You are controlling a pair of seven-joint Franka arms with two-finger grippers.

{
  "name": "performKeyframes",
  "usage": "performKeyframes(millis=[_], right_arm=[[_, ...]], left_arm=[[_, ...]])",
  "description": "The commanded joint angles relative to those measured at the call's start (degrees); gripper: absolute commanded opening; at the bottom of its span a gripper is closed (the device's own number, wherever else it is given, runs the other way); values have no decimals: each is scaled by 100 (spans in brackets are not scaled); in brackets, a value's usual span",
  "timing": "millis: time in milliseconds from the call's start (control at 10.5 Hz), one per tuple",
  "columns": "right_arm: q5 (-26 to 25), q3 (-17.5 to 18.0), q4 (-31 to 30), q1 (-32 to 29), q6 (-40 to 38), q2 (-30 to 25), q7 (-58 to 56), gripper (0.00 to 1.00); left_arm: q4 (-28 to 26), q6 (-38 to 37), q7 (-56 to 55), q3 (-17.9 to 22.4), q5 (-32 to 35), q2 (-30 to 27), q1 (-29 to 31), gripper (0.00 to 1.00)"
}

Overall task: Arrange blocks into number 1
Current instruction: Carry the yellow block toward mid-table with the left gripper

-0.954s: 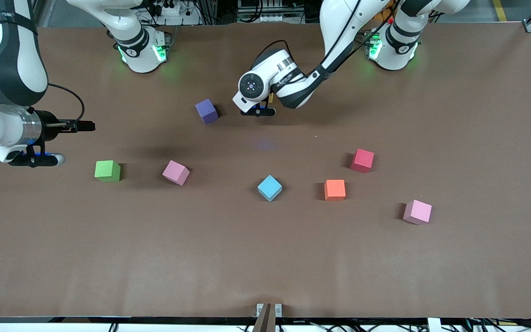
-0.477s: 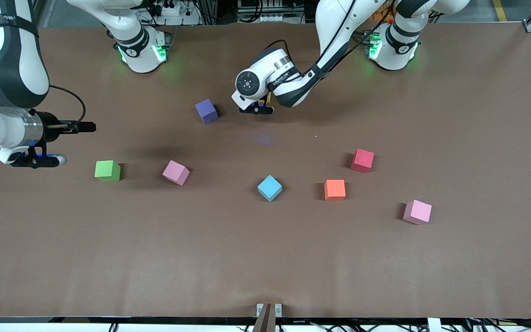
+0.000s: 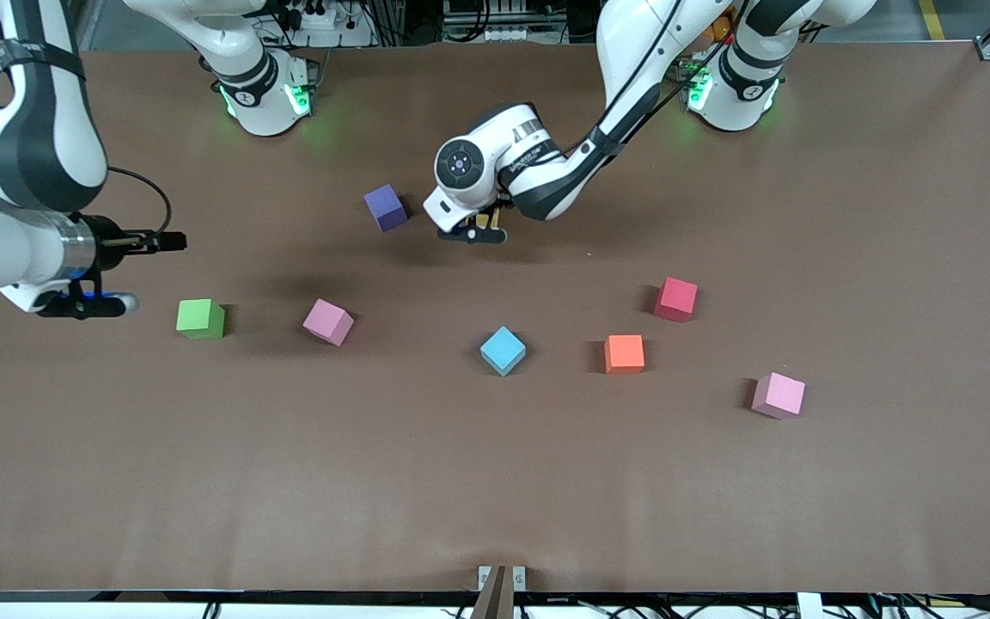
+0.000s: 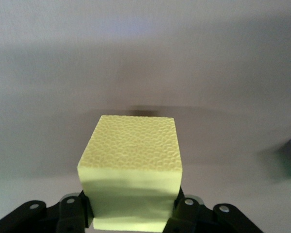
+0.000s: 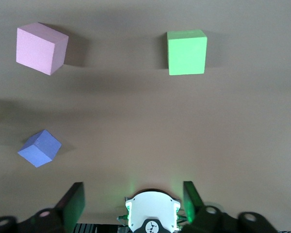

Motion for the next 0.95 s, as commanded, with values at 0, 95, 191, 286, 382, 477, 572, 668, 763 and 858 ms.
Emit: performKeyframes(millis=[0,95,191,286,382,477,572,668,763,858], right_arm=[[-32,8,-13,12,81,-81,-64,100],[-32,8,-21,21,81,-72,-56,100],[-32,8,-39,29,116,-72,-47,100],[-23,8,-48,38,142,-55,-47,100],[-14,8,-91,56,273,-37,-47,100],[-6,8,-231,108,553,-28,-29,100],[29,8,-354,135,825,-20,6,100],[64,16,-381,152,1054,94,136,100],[274,8,-382,214,1230,243,599,100],[502,8,-382,292,1458,418,1213,100]], left_arm=[[906,-303,5,65,116,550,-78,0],[1040,-426,5,65,115,639,-96,0],[1041,-436,5,56,115,640,-192,0],[1041,-436,5,82,115,666,-280,0],[1067,-428,14,117,115,710,-298,0],[1146,-428,14,126,124,762,-385,0],[1181,-428,14,222,124,806,-473,0],[1217,-428,22,302,124,816,-578,0],[1226,-428,40,311,124,842,-614,0],[1226,-428,40,311,124,842,-615,0]])
